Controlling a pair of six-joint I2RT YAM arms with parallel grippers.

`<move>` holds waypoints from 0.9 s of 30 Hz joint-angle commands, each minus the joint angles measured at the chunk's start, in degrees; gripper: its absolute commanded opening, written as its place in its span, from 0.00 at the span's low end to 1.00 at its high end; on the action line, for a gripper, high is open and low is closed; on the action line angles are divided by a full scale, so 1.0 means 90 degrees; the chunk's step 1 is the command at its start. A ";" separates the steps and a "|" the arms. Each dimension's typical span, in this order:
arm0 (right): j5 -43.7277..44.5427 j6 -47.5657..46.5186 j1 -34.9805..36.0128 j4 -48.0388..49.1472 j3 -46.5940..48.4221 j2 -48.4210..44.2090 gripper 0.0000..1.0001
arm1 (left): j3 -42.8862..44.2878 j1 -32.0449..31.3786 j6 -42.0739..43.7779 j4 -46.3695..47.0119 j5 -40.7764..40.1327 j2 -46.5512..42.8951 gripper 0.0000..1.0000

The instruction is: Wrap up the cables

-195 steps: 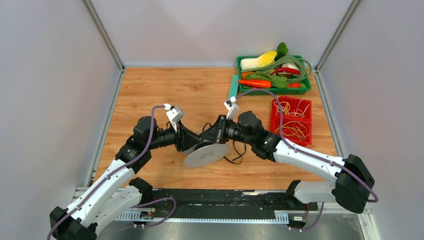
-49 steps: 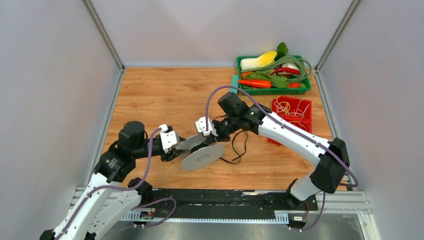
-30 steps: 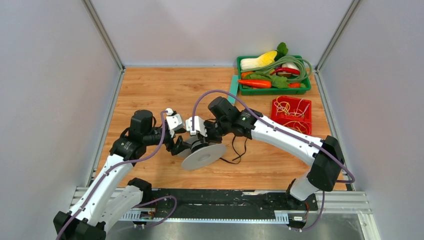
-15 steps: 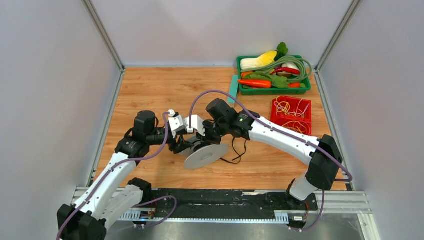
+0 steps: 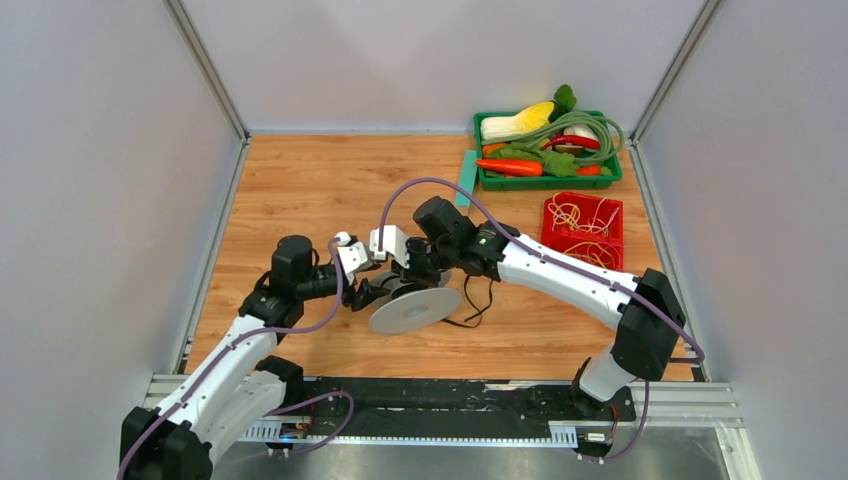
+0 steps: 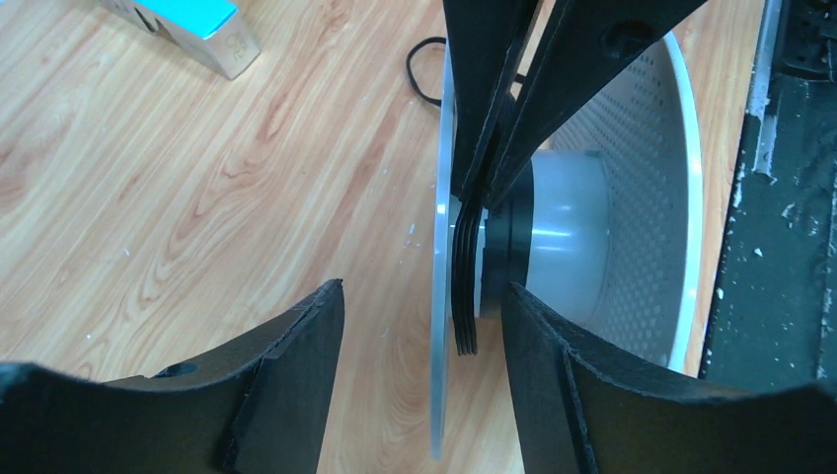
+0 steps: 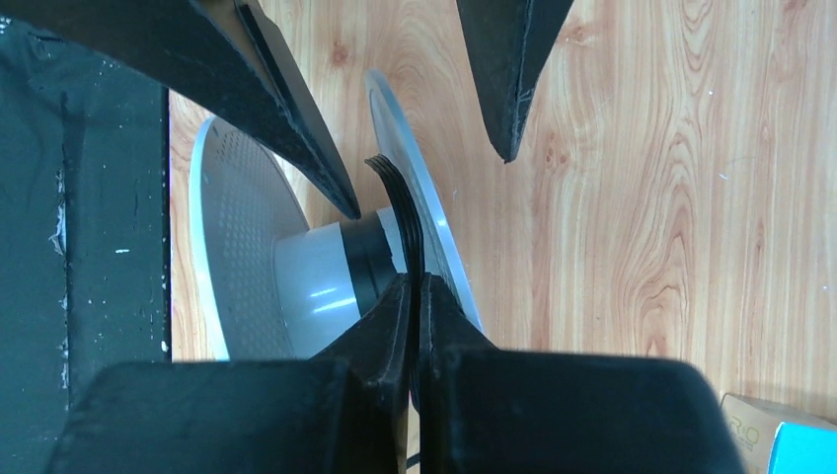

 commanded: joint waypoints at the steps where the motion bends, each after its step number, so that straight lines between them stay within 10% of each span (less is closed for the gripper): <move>1: 0.0049 0.0261 -0.0042 0.0443 -0.0025 -0.0182 0.00 | -0.0240 0.0014 -0.0244 0.1228 0.0166 -0.0052 0.68; 15: 0.0049 0.0251 -0.0149 0.0472 0.0014 -0.0124 0.00 | -0.0319 0.0004 -0.0244 0.1601 0.0410 0.0260 0.39; 24: 0.0079 0.0437 -0.0218 0.0414 -0.0015 -0.0211 0.00 | -0.0212 0.0004 -0.0243 0.1112 0.0538 0.0094 0.00; 27: 0.0078 0.0495 -0.0257 0.0336 -0.0054 -0.0299 0.14 | -0.0124 0.0004 -0.0263 0.0937 0.0509 0.0016 0.00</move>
